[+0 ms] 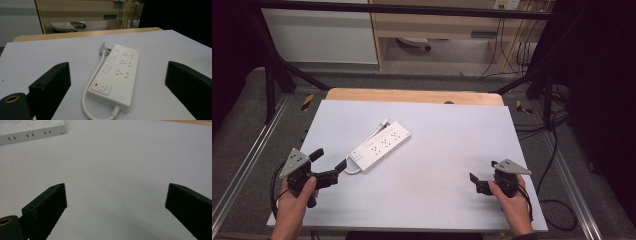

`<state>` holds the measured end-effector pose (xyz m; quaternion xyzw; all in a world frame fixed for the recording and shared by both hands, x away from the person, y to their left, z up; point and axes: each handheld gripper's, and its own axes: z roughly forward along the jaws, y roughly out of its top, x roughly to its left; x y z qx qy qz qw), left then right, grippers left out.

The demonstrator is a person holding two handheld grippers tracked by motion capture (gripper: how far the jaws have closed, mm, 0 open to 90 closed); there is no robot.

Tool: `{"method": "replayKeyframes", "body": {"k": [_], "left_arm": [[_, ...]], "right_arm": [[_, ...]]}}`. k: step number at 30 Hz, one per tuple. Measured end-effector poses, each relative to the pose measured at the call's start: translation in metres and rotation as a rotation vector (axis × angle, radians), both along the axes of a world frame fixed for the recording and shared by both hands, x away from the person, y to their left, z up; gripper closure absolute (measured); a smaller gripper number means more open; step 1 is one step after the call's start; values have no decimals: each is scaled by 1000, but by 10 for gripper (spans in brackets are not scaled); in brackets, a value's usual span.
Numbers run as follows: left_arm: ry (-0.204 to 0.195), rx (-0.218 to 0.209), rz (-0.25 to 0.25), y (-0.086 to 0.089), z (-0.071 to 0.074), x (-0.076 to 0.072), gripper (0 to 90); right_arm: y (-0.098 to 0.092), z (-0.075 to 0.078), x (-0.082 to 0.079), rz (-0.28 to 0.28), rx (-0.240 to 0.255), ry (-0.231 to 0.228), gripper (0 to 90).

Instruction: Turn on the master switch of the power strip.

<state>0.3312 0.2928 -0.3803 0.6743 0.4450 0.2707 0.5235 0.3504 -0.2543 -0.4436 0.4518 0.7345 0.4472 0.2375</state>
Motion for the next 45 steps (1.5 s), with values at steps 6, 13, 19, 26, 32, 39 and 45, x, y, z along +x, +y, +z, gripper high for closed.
{"method": "replayKeyframes", "body": {"k": [6,13,19,26,32,39,45], "left_arm": [[4,11,-7,-1,5,4,65],[18,18,-11,-4,6,10,66],[13,21,-20,-14,11,14,65],[17,37,-46,-25,18,26,66],[30,24,-58,-33,18,36,67],[55,28,-80,-39,10,43,70],[60,30,-83,-41,7,46,70]], "right_arm": [[1,0,0,4,-2,-3,43],[2,1,0,10,-1,-5,43],[1,0,-1,3,-4,-3,43],[0,-1,1,-2,-7,2,43],[1,-1,1,1,-9,5,43],[1,-1,1,7,-6,4,44],[3,0,1,13,-9,1,44]]}}
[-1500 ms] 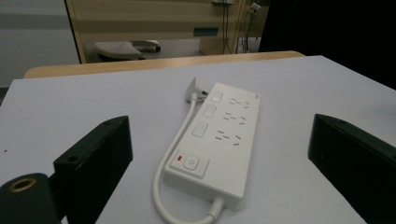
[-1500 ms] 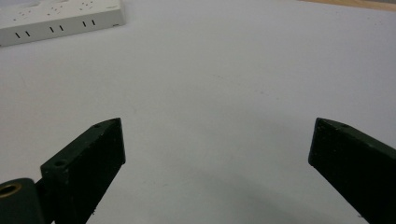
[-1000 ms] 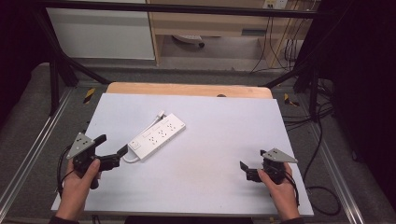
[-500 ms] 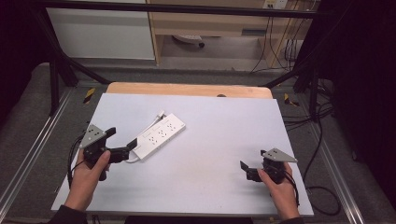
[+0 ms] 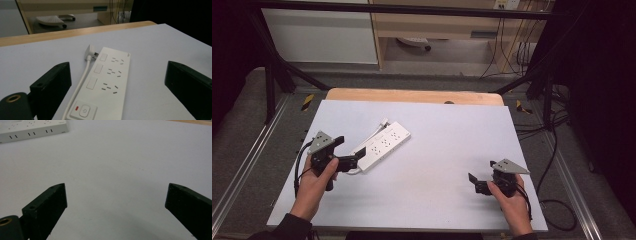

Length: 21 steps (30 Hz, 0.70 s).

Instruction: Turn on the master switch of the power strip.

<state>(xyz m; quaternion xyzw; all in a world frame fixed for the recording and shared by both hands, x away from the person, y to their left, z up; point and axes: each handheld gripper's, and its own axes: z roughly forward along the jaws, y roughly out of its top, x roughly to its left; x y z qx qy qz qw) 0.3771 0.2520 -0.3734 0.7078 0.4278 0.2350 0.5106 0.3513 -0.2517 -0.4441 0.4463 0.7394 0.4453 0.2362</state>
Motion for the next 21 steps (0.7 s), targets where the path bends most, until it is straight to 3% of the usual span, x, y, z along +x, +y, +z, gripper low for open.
{"method": "replayKeyframes", "body": {"k": [5,21], "left_arm": [[10,19,-9,0,-5,1,70],[46,1,38,15,-30,5,74]], "right_arm": [[0,0,0,-4,4,3,45],[-1,-1,0,-14,-1,1,44]]}}
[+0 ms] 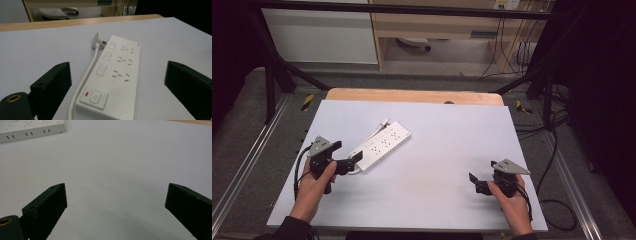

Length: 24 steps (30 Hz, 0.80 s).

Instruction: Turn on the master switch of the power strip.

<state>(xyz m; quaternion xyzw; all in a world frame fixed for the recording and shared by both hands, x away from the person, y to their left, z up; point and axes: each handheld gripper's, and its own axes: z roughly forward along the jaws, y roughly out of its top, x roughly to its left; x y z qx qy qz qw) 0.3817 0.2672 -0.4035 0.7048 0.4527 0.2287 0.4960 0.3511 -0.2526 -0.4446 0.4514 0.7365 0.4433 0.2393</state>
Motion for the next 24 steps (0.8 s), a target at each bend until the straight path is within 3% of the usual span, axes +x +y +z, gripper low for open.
{"method": "replayKeyframes", "body": {"k": [10,14,24], "left_arm": [[36,22,24,3,-15,7,88],[47,27,35,3,-19,8,140],[60,46,12,0,-23,14,435]], "right_arm": [[0,0,1,0,-2,3,44],[0,0,1,2,-1,5,44],[0,0,1,-2,3,12,44]]}}
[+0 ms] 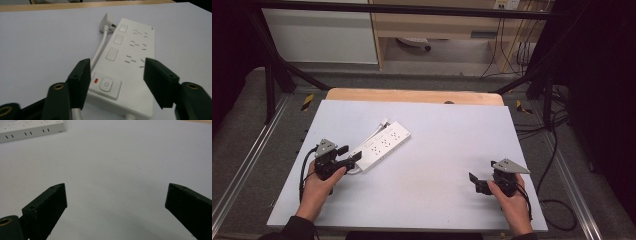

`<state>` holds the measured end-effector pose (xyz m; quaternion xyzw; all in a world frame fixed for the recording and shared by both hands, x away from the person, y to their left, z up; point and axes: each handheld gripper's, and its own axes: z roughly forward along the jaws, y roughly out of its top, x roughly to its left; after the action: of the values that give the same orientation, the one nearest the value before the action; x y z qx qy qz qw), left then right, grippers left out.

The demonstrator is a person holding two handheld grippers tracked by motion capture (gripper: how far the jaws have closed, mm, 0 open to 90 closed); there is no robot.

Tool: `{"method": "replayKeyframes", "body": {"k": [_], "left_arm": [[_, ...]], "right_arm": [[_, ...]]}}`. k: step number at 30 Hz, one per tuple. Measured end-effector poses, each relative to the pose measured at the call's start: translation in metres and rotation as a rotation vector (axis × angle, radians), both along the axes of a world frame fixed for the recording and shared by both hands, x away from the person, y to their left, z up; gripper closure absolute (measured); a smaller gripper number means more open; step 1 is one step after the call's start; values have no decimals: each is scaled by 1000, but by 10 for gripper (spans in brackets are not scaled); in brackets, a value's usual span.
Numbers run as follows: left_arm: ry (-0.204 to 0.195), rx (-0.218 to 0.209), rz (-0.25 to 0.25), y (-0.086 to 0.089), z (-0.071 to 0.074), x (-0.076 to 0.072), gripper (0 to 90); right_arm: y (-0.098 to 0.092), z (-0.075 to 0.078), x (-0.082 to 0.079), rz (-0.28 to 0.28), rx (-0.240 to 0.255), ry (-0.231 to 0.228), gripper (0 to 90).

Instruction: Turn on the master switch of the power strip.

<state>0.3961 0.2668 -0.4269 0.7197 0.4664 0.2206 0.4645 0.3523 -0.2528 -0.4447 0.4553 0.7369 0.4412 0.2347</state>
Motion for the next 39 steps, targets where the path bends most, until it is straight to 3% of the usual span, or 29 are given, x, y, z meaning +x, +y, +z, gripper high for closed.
{"method": "replayKeyframes", "body": {"k": [9,15,21,39], "left_arm": [[0,24,9,-2,-3,10,719],[20,28,4,-2,-7,16,837],[32,59,-2,-1,-8,16,899],[56,110,-24,-2,-13,17,900]], "right_arm": [[0,-1,1,2,-2,1,45],[0,-1,1,5,-4,5,45],[1,-1,2,9,-6,5,45],[1,-1,2,10,-7,3,45]]}}
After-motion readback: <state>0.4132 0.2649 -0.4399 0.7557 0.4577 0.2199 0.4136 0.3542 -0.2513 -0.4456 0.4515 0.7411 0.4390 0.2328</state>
